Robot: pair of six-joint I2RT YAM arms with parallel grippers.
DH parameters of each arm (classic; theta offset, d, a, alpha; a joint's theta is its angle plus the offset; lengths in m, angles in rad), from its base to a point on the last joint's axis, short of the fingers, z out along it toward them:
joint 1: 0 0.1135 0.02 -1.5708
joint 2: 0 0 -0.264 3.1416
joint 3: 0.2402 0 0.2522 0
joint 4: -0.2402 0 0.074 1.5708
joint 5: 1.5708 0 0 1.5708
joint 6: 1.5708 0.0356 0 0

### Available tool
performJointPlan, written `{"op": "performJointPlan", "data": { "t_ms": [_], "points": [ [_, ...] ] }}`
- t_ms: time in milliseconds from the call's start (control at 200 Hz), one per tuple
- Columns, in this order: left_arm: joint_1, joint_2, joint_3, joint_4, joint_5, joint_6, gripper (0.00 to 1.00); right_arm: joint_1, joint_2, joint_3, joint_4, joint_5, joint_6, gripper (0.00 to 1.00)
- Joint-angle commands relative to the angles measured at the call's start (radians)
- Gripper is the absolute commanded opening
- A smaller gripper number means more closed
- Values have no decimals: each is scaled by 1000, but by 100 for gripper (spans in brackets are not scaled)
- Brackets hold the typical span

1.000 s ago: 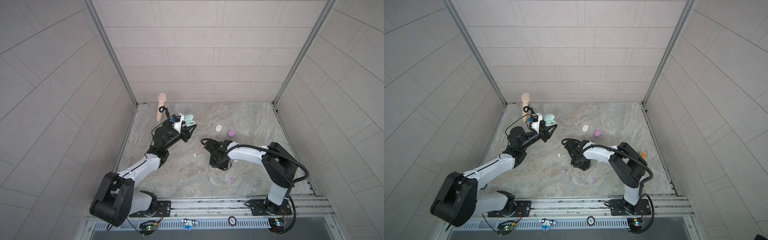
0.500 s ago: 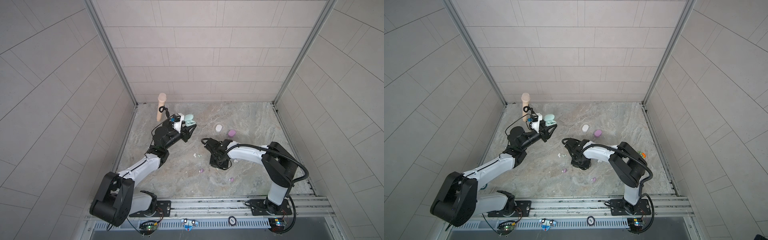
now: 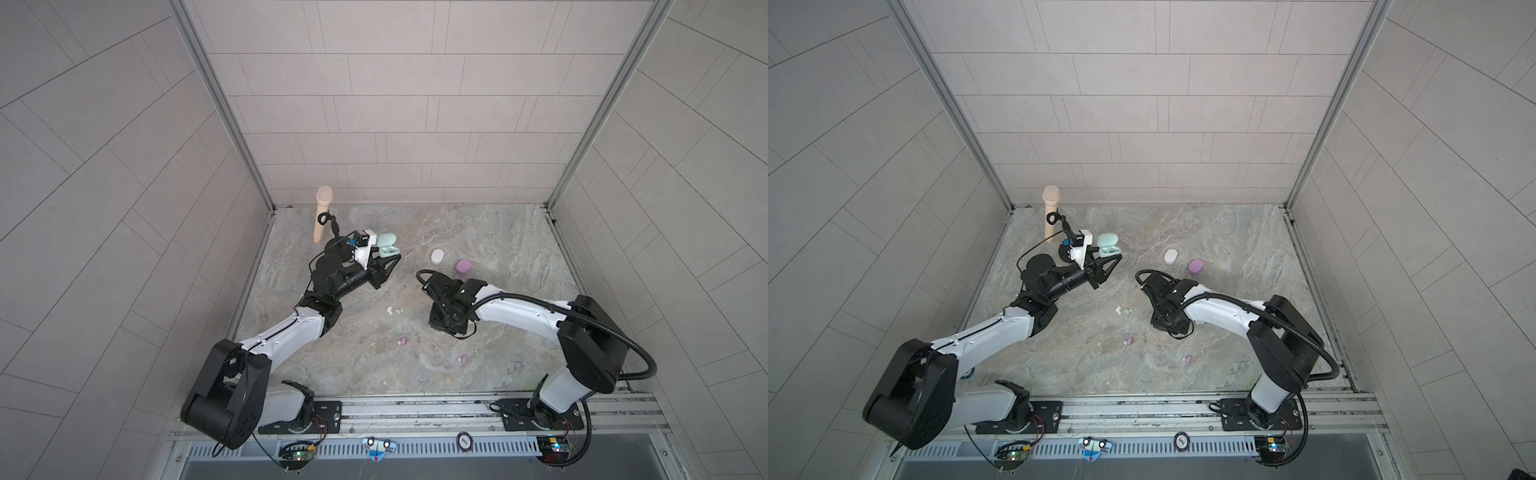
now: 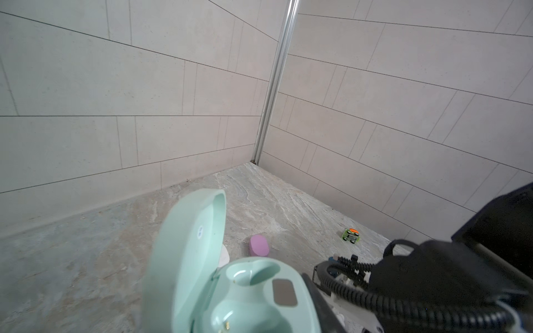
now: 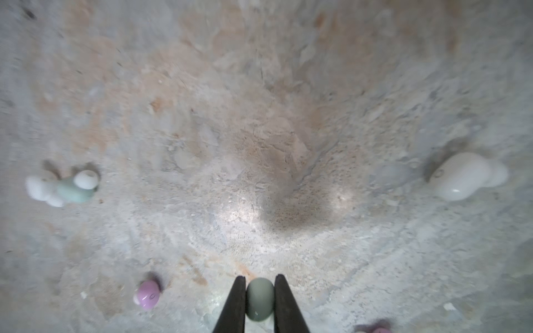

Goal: Insert wireless bluetooth earbuds into charging case
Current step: Pick up the wireless bluetooth earbud from the center of the table, then insert the wireless bluetooth earbud into the charging case.

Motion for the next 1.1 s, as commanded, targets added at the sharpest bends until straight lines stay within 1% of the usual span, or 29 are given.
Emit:
{"op": "performJointPlan", "data": {
  "t_ms": [0, 65, 180, 250, 270, 350, 506, 576, 731, 851, 981, 1091],
  "points": [
    [-29, -1, 8, 29, 42, 1, 2, -26, -106, -21, -13, 43, -30, 0],
    [-43, 4, 19, 35, 62, -8, 2, -49, -172, -30, -3, 42, -64, 0],
    [-73, 17, 44, 41, 102, -19, 3, -101, -283, -29, 17, 7, -172, 0],
    [-84, 32, 61, 45, 127, -21, 3, -143, -338, -23, 31, -49, -241, 0],
    [-118, 38, 66, 46, 134, -22, 3, -154, -352, -19, 32, -66, -263, 0],
    [-149, 64, 86, 50, 154, -24, 3, -199, -394, 13, 11, -128, -356, 0],
    [-203, 121, 145, 78, 190, -41, 3, -233, -447, 106, -58, -234, -579, 0],
    [-217, 140, 164, 92, 205, -45, 3, -249, -470, 133, -85, -296, -653, 0],
    [-223, 160, 201, 94, 249, -58, 3, -306, -520, 163, -120, -442, -757, 0],
    [-229, 148, 205, 79, 284, -44, 3, -323, -533, 183, -163, -536, -843, 0],
    [-261, 132, 204, 23, 303, 7, 3, -324, -538, 204, -162, -644, -889, 0],
    [-287, 140, 201, 37, 314, 1, 3, -324, -544, 242, -170, -702, -914, 0]
  ]
}}
